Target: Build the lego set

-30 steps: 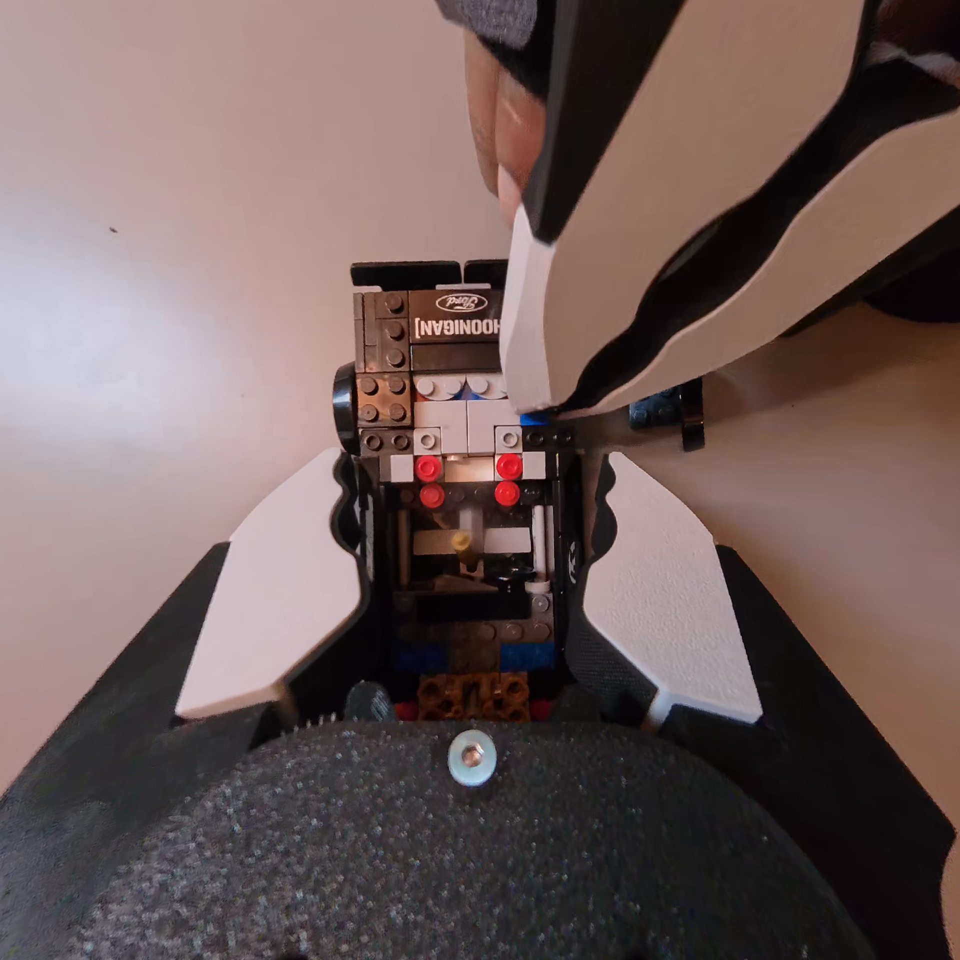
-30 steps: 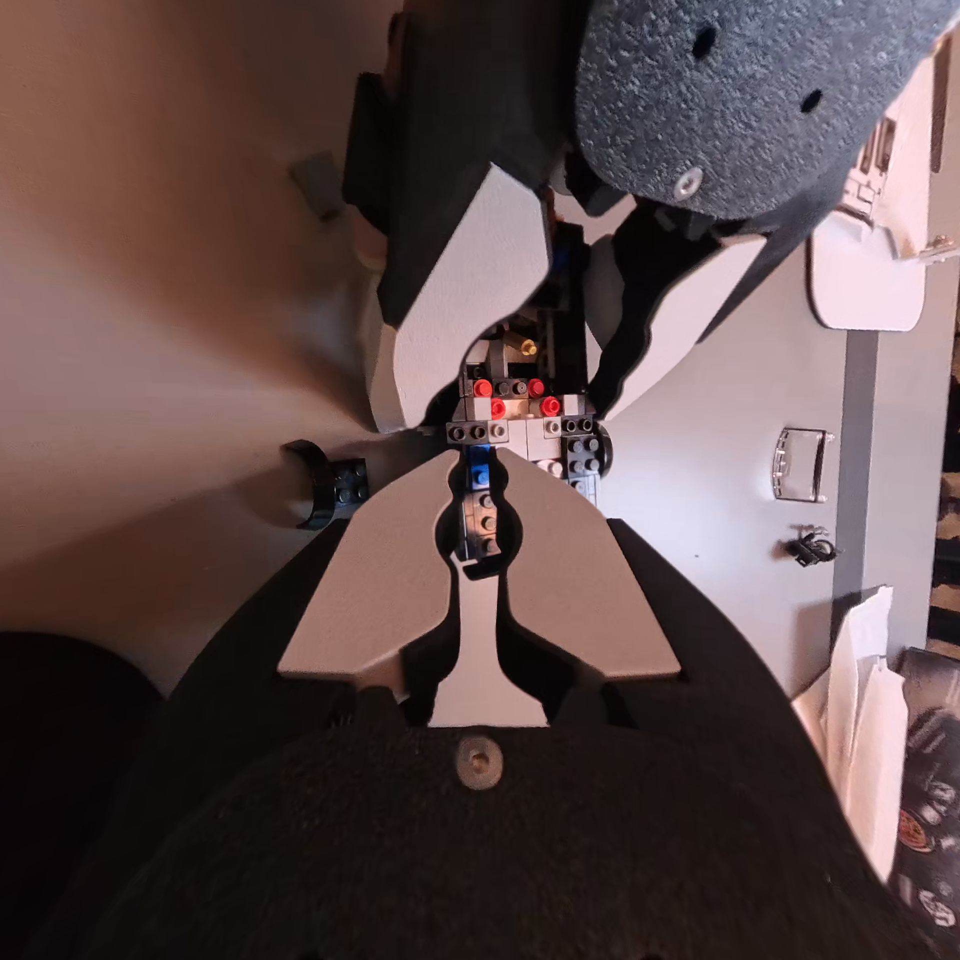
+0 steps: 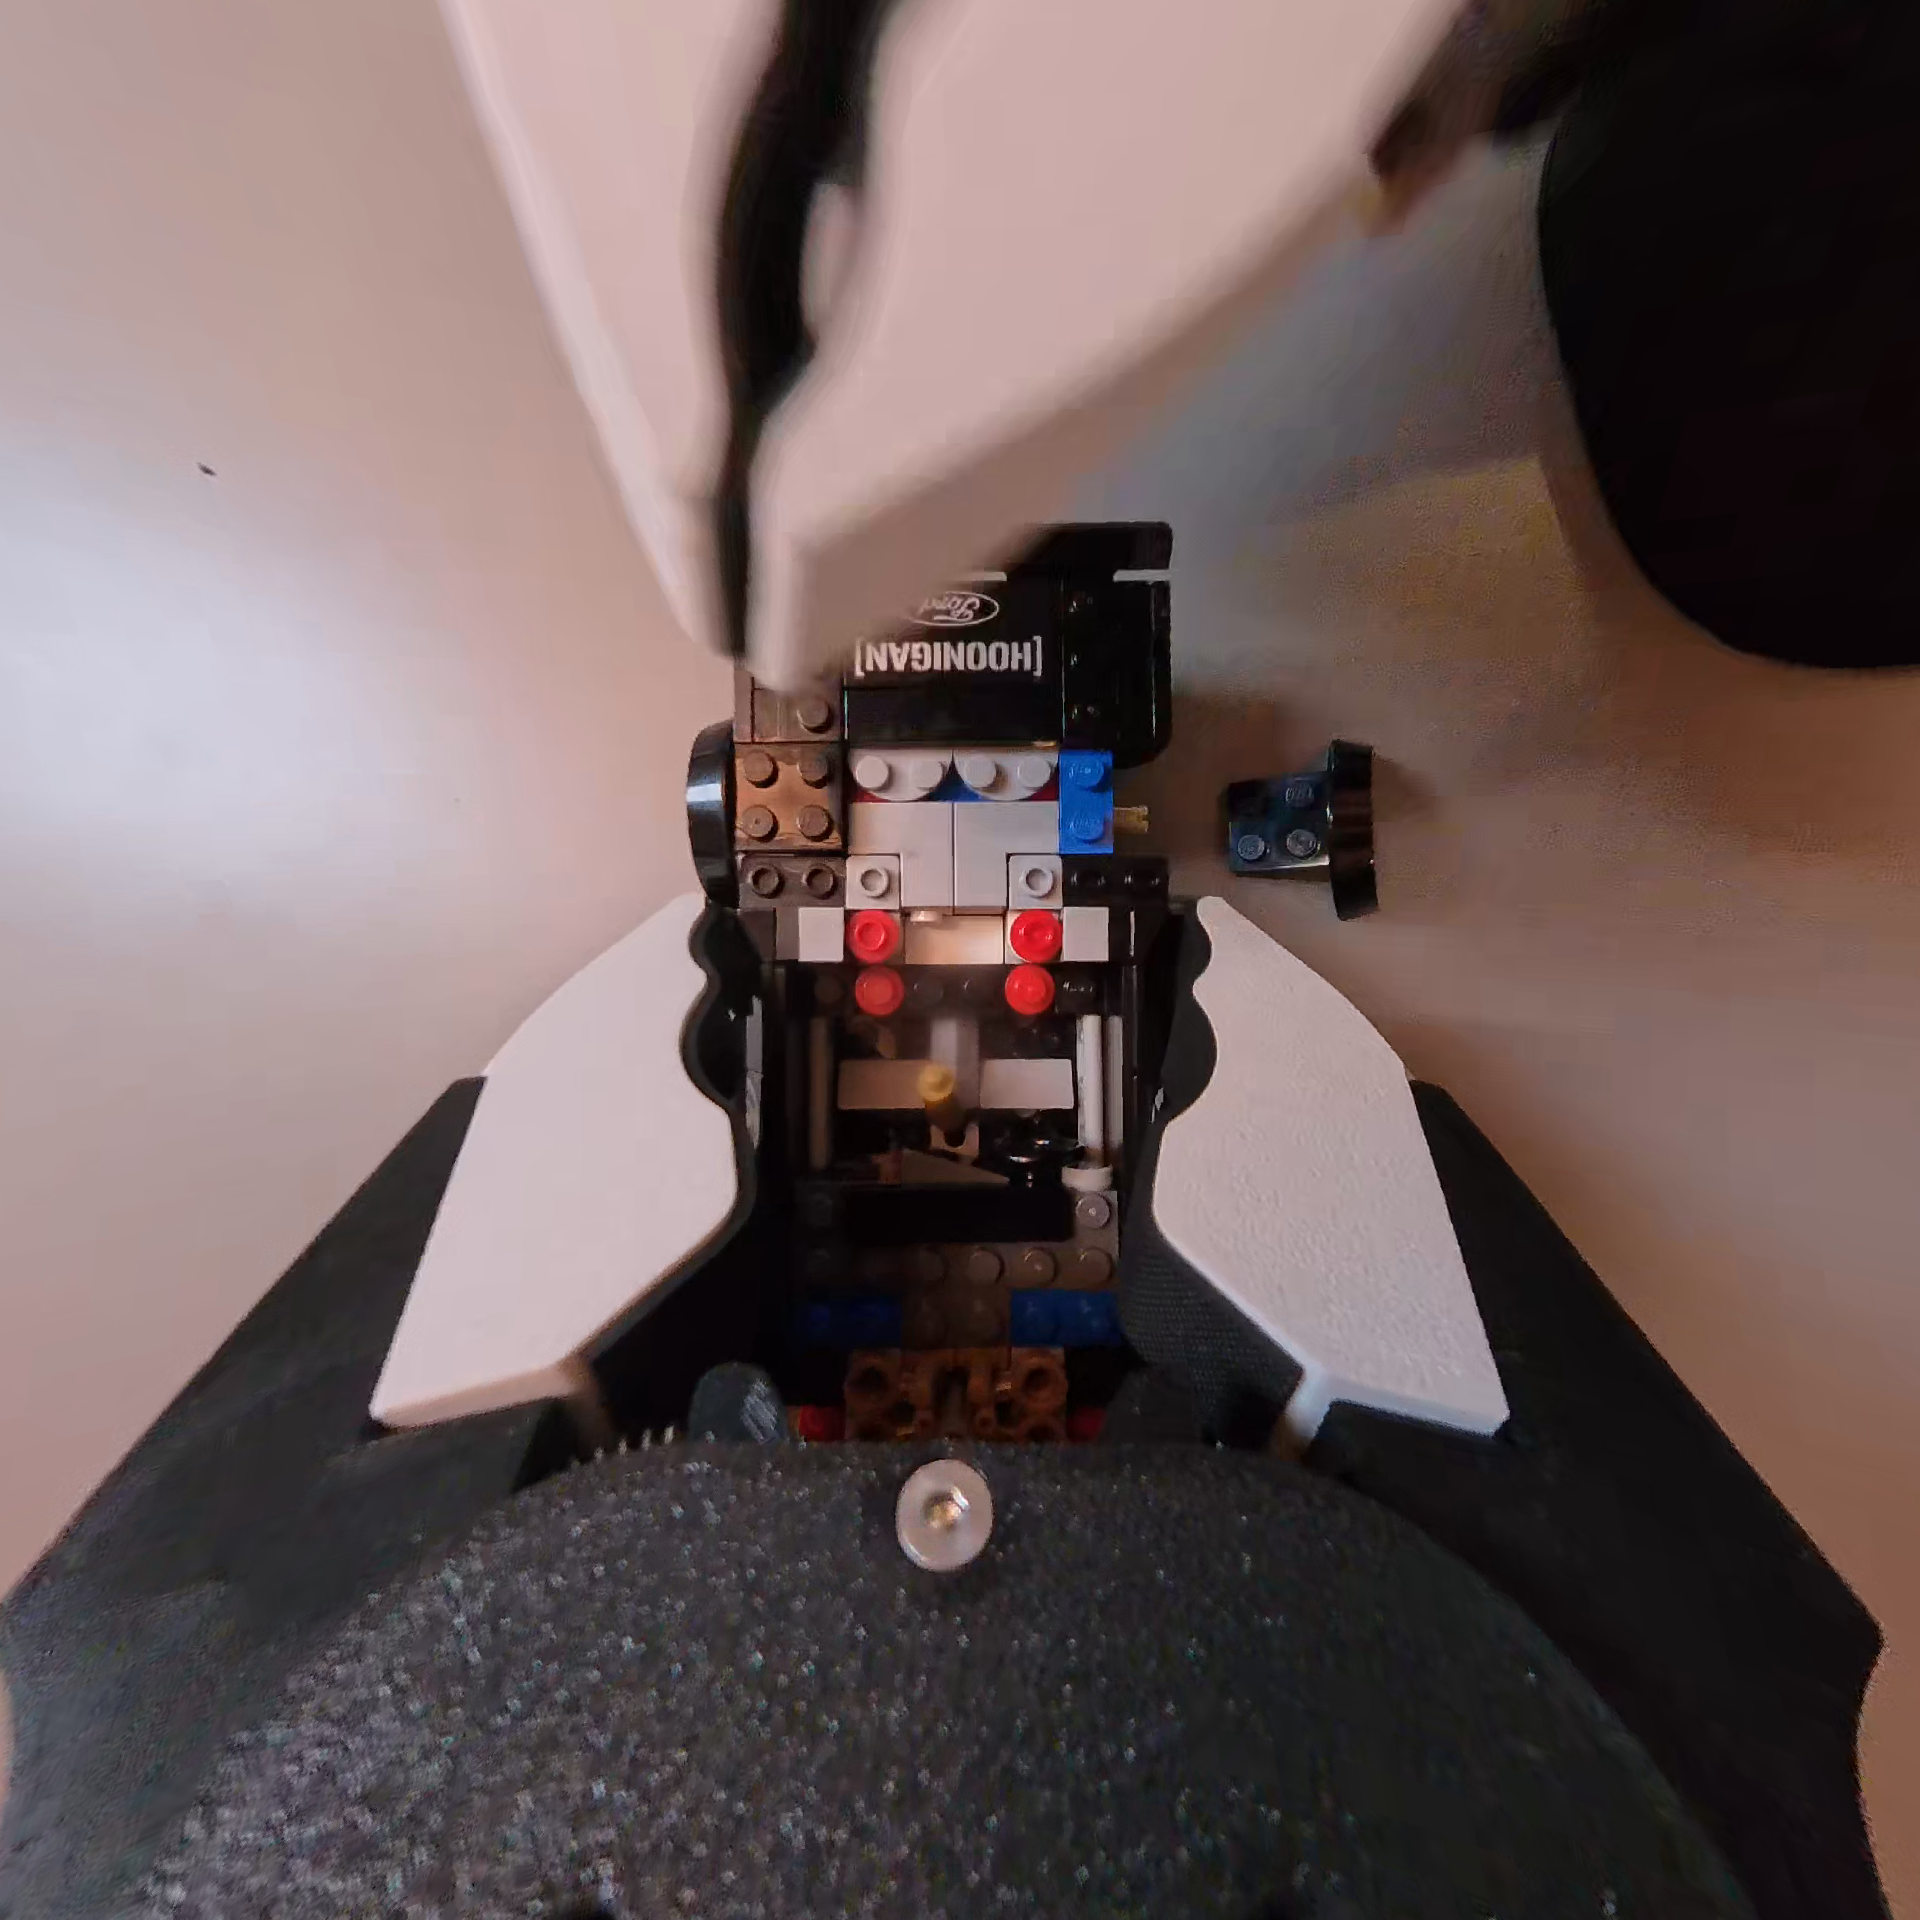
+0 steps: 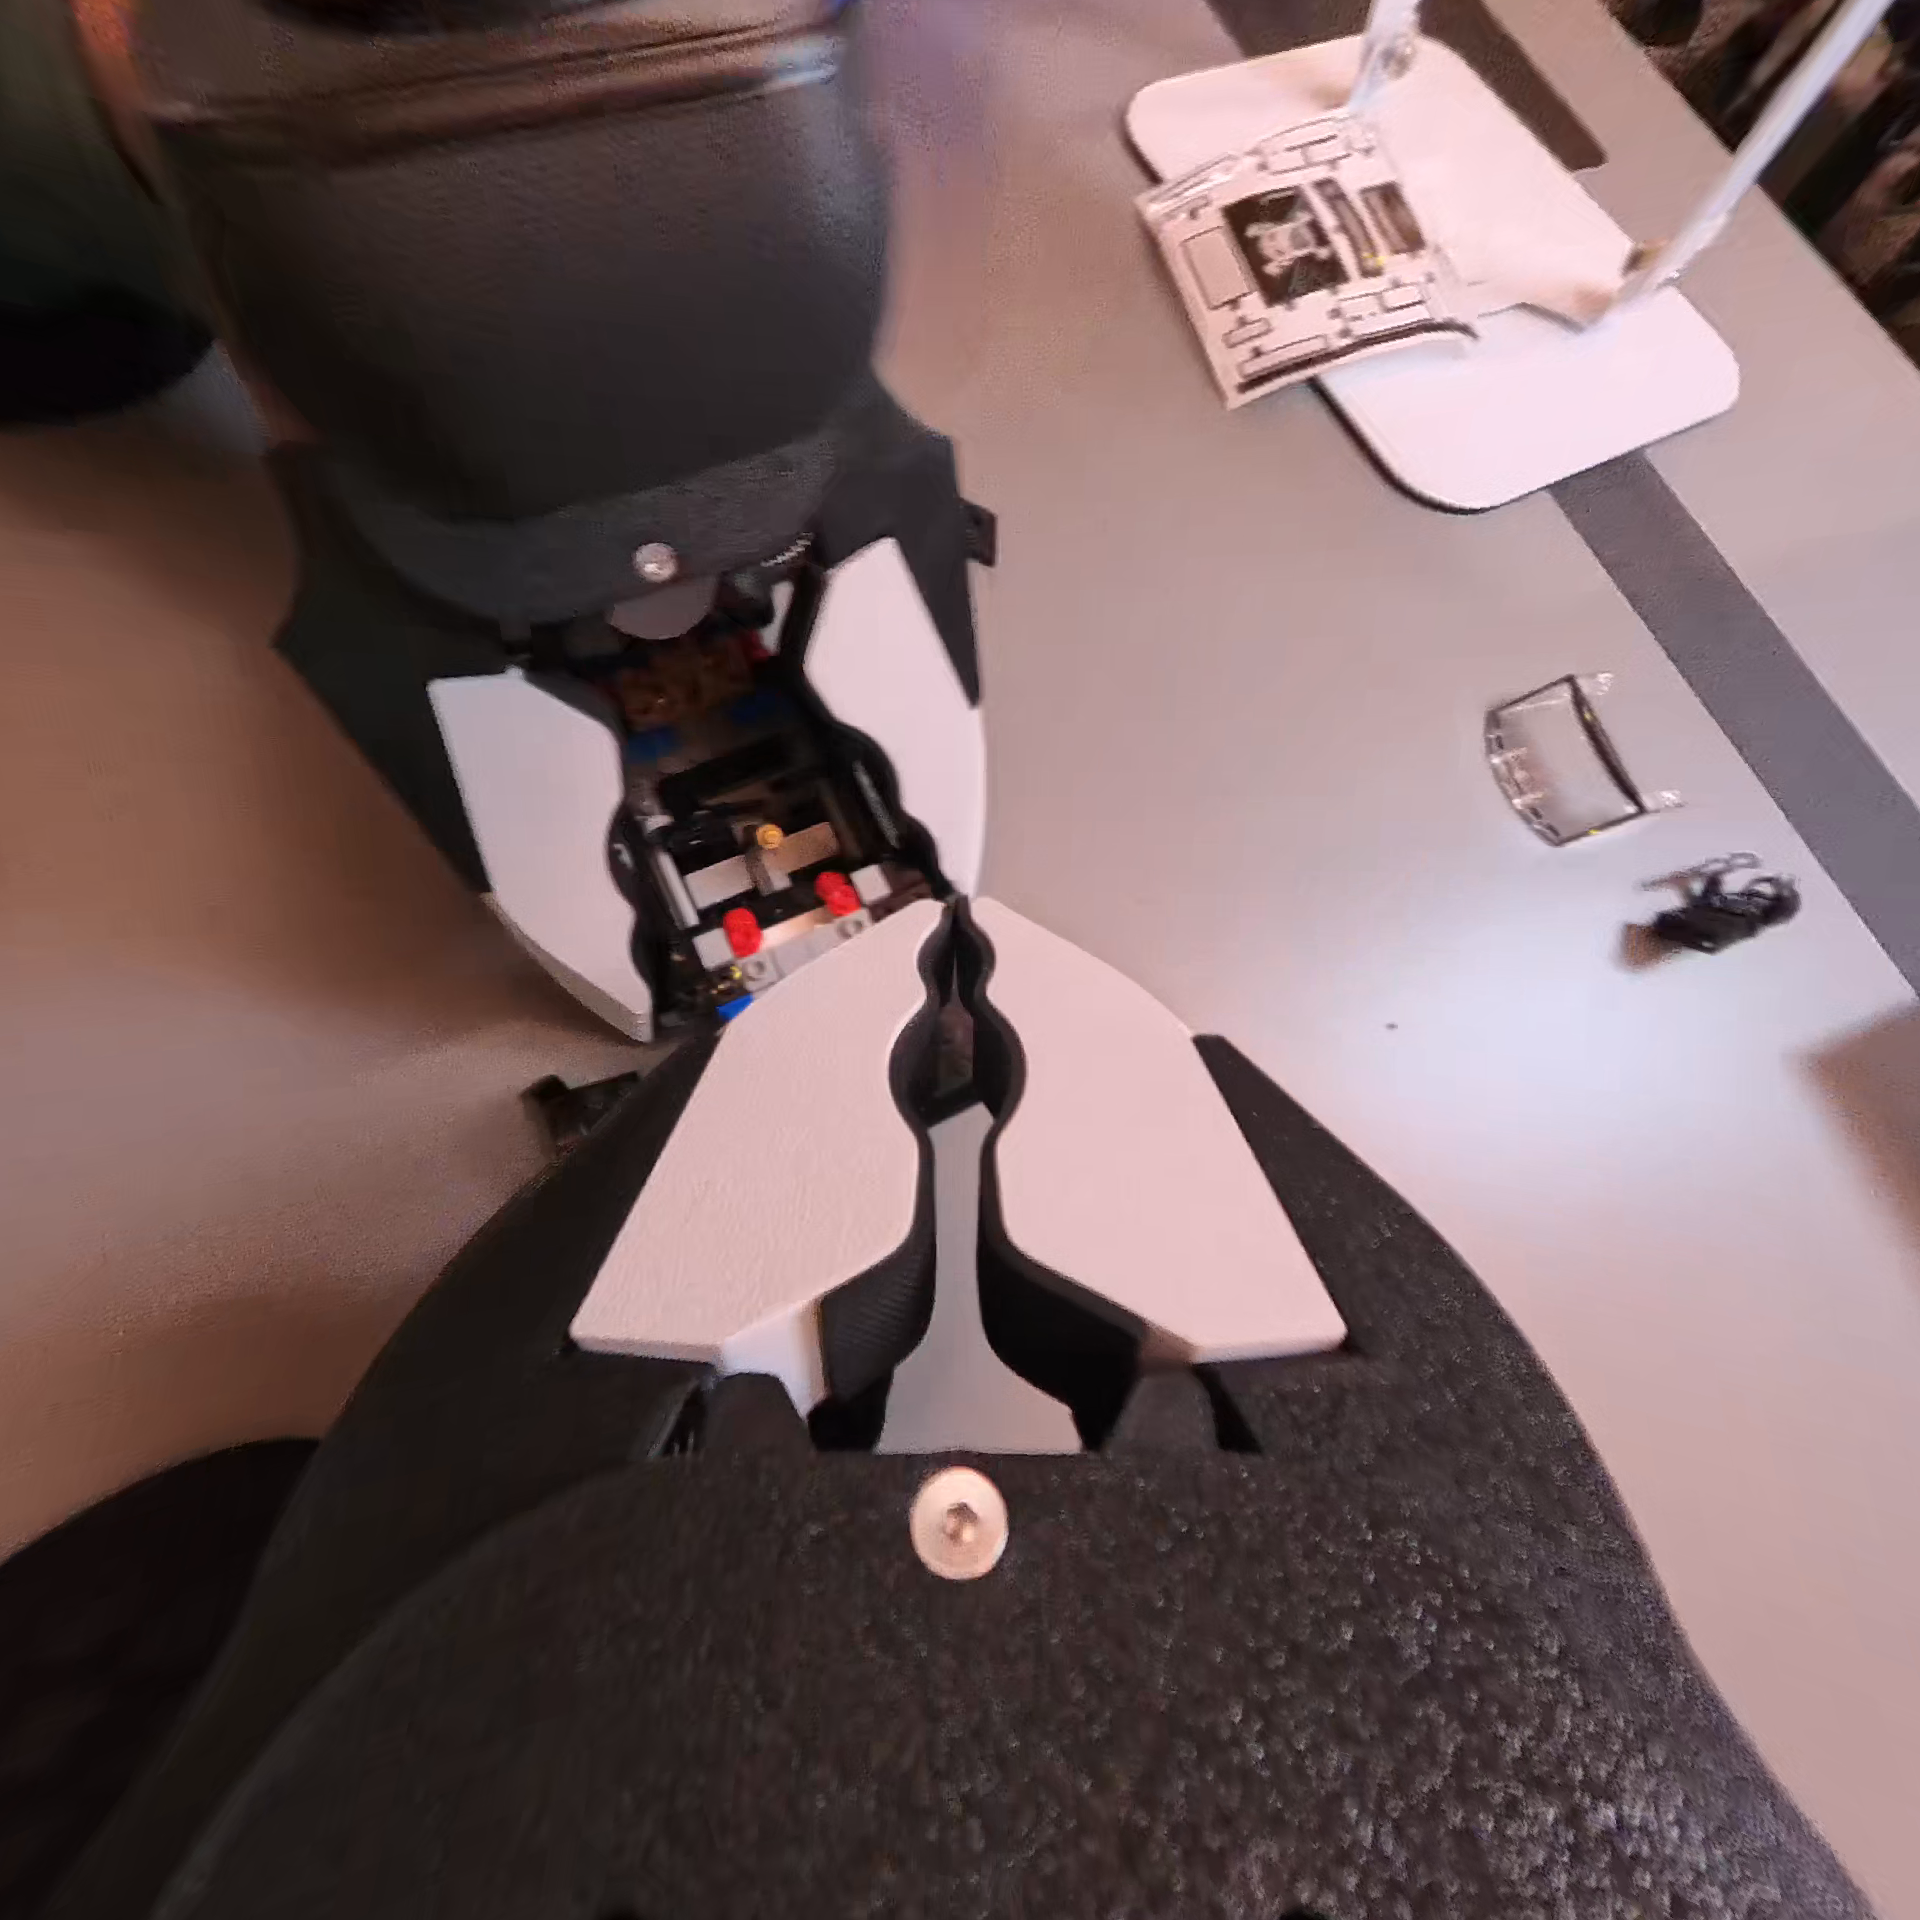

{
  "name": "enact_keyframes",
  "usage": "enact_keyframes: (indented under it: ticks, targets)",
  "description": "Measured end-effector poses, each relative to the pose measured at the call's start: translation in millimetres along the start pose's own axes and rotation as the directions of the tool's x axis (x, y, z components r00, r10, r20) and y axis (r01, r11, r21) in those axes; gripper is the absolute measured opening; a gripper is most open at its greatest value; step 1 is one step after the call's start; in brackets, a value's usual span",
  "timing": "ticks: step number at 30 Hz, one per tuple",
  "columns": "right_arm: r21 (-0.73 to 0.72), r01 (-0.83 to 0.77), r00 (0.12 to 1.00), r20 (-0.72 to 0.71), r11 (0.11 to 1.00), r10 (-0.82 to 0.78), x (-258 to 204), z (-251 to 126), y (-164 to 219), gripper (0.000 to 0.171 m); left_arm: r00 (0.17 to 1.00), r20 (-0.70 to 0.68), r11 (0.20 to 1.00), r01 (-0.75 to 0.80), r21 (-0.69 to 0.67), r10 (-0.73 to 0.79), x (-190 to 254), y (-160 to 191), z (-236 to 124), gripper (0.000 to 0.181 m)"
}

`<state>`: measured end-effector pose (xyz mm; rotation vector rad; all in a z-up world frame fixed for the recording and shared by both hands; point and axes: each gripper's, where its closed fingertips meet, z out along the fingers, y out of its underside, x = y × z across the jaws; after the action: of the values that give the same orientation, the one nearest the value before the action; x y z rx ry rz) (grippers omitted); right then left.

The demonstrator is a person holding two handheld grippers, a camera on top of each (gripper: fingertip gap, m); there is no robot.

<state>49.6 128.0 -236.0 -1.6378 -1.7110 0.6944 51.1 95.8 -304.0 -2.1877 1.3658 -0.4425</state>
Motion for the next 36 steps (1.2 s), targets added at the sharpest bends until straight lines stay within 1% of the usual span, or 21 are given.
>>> enact_keyframes:
  ticks: [1,5,8,11,14,16,17,18,21,26,29,31,32,34,36]
  targets:
    - [-0.002,-0.02,1.0,0.018,1.0,0.02,4,-1,1,0.009,1.0,0.006,1.0,-0.008,-0.003,0.008,0,0,0,0.08]
    - [-0.08,-0.129,0.972,0.19,0.988,0.142,11,10,20,0.023,0.998,0.025,0.999,-0.052,-0.002,0.052,1,-2,-2,0.081]
    - [-0.157,-0.193,0.902,0.36,0.969,0.238,9,17,24,0.024,0.999,0.014,0.999,-0.049,0.002,0.049,1,1,-3,0.087]
    - [-0.254,-0.139,0.836,0.489,0.957,0.251,2,21,26,0.028,0.999,-0.038,1.0,-0.008,0.016,0.008,5,3,-5,0.094]
    - [-0.351,-0.006,0.81,0.548,0.936,0.21,-5,27,35,0.034,0.999,-0.036,1.0,0.004,0.015,-0.004,3,5,-3,0.093]
    - [-0.387,0.068,0.794,0.579,0.92,0.184,-9,30,38,0.034,1.0,-0.026,1.0,0.0,0.011,0.001,0,4,-2,0.088]
    - [-0.391,0.085,0.786,0.592,0.916,0.18,-11,32,37,0.033,1.0,-0.024,1.0,0.002,0.011,-0.002,-1,4,-3,0.086]
    - [-0.389,0.1,0.78,0.602,0.916,0.171,-12,33,36,0.027,1.0,-0.024,1.0,0.003,0.016,-0.003,-1,4,-3,0.085]
    - [-0.371,0.116,0.789,0.598,0.921,0.142,-11,35,32,0.021,1.0,-0.026,1.0,-0.004,0.02,0.005,-1,5,-4,0.08]
    - [-0.36,0.101,0.802,0.581,0.927,0.138,-12,36,30,0.021,1.0,-0.028,1.0,-0.01,0.02,0.011,-1,5,-4,0.08]
    - [-0.317,0.125,0.835,0.546,0.94,0.073,-11,36,28,0.02,1.0,-0.028,1.0,-0.007,0.02,0.008,-1,6,-4,0.08]
    - [-0.231,0.101,0.839,0.542,0.968,0.042,-15,32,14,0.019,1.0,-0.027,1.0,-0.008,0.017,0.008,-1,6,-4,0.08]
    - [-0.212,0.11,0.843,0.538,0.971,0.022,-18,29,10,0.019,1.0,-0.025,1.0,-0.004,0.015,0.004,-2,5,-3,0.08]
    - [-0.222,0.207,0.872,0.484,0.953,-0.077,-18,28,20,0.02,1.0,-0.026,1.0,-0.008,0.014,0.008,-1,5,-3,0.079]
    - [-0.187,0.111,0.875,0.484,0.976,-0.006,-19,20,15,0.02,1.0,-0.024,1.0,-0.002,0.019,0.003,-2,5,-3,0.079]
